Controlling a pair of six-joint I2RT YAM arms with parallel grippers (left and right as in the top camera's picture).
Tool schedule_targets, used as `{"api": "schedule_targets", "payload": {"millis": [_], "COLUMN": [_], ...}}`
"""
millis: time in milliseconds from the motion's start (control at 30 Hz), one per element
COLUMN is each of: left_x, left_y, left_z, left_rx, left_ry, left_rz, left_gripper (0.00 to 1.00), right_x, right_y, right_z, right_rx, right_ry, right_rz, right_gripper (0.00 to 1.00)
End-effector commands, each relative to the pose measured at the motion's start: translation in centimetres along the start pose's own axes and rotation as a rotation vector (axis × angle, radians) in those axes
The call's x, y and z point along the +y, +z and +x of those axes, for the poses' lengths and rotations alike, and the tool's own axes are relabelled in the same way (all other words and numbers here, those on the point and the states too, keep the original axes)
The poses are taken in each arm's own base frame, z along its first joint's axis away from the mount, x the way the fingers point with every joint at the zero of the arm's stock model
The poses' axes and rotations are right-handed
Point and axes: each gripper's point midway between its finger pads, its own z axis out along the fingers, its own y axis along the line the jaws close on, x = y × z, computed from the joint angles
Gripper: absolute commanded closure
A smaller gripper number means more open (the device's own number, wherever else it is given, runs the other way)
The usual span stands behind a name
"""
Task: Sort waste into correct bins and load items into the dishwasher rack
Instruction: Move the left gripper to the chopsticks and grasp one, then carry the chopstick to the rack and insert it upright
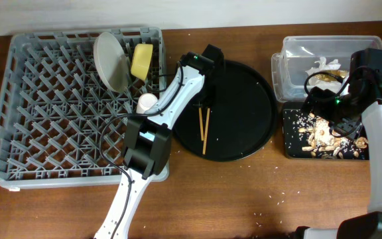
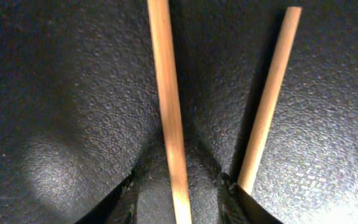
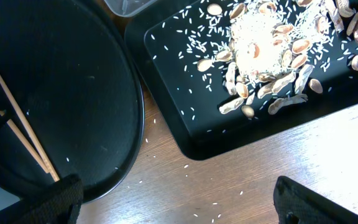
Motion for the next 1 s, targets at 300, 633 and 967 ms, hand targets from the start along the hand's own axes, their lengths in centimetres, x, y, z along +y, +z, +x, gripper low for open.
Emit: {"api": "schedule_targets", "payload": {"millis": [300,633,967], "left_x": [0.7,1.4,3.7], "left_y": [1.8,-12.5,-24.6], "left_z": [0.5,-1.0,-1.6], "left_rx": [0.024,-0.141,-0.38], "left_ry": [-0.004,0.015,0.118], "left_rz": [-0.063,-0.047,0.043], "left_gripper": [0.99,0.99,0.99], "right_x": [-0.1,-0.1,-0.1], "right_y": [-0.5,-0.5,-0.5], "right_z": [-0.3,-0.3,-0.3], "right_rx": [-0.022,-0.022,-0.022], "right_ry": [0.005,0.005,0.005], "right_rz": [0.005,0.005,0.005], "right_gripper": [0.01,0.01,0.02]}}
